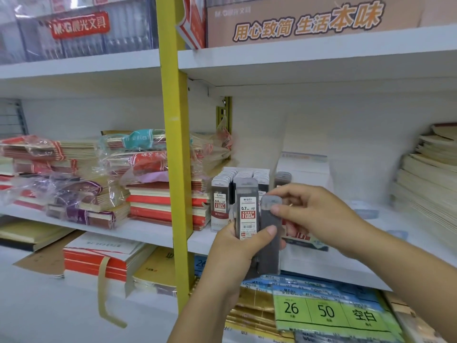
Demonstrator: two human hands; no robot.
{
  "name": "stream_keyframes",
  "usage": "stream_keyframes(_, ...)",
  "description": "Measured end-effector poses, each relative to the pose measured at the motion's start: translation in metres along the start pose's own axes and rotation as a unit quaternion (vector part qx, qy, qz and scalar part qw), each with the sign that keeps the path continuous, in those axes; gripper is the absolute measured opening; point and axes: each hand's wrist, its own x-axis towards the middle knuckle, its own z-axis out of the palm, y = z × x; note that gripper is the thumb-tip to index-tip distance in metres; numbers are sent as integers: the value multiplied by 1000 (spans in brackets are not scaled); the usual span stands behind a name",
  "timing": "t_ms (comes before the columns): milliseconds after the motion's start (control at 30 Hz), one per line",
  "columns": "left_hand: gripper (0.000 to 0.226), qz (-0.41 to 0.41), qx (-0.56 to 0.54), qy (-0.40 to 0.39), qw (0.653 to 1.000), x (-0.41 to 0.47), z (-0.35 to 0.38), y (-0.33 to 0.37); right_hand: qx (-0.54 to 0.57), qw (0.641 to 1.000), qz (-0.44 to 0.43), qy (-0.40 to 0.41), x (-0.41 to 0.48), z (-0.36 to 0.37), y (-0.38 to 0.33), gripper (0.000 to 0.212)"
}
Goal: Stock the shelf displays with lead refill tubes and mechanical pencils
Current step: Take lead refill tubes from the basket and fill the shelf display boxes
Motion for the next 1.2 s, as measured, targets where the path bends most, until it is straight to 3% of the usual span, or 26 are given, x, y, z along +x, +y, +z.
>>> stream_keyframes(100,42,-10,-7,-13,1000,-5,-3,-2,86,996,15,-17,-10,-3,2,20)
stream_keyframes(267,14,-39,-101,-44,993,-9,-9,-2,160,987,19,-13,-15,-3,2,14)
stream_keyframes(433,34,-10,-59,6,998,-9,-8,-3,114,993,30,-5,-12,-8,3,26)
stream_keyframes(567,28,-9,-39,28,999,-10,-7,0,109,993,34,12,-12,-11,6,41)
stream_keyframes(633,29,-11,-32,27,999,-9,-7,-1,83,995,41,19,-12,-13,9,47)
stream_keyframes(733,30,-14,-25,22,999,-6,-6,-4,28,998,32,42,-9,-20,5,23)
stream_keyframes(800,29,-13,-19,24,999,-2,-8,-5,4,994,0,107,-3,-31,-4,16)
stream_keyframes(900,17,2,12,34,999,3,-15,-6,-59,974,-93,197,16,-52,-19,23)
stream_keyframes(967,7,17,19,39,999,6,-19,-7,-161,959,-125,194,29,-59,-22,27)
stream_keyframes(1067,26,16,25,46,998,11,-23,-8,-278,941,-117,154,45,-56,-14,27)
stream_keyframes(1133,45,7,43,47,998,13,-26,-9,-306,936,-113,135,54,-52,-7,27)
stream_keyframes(1200,49,2,57,40,998,15,-29,-11,-321,932,-112,127,61,-49,0,24)
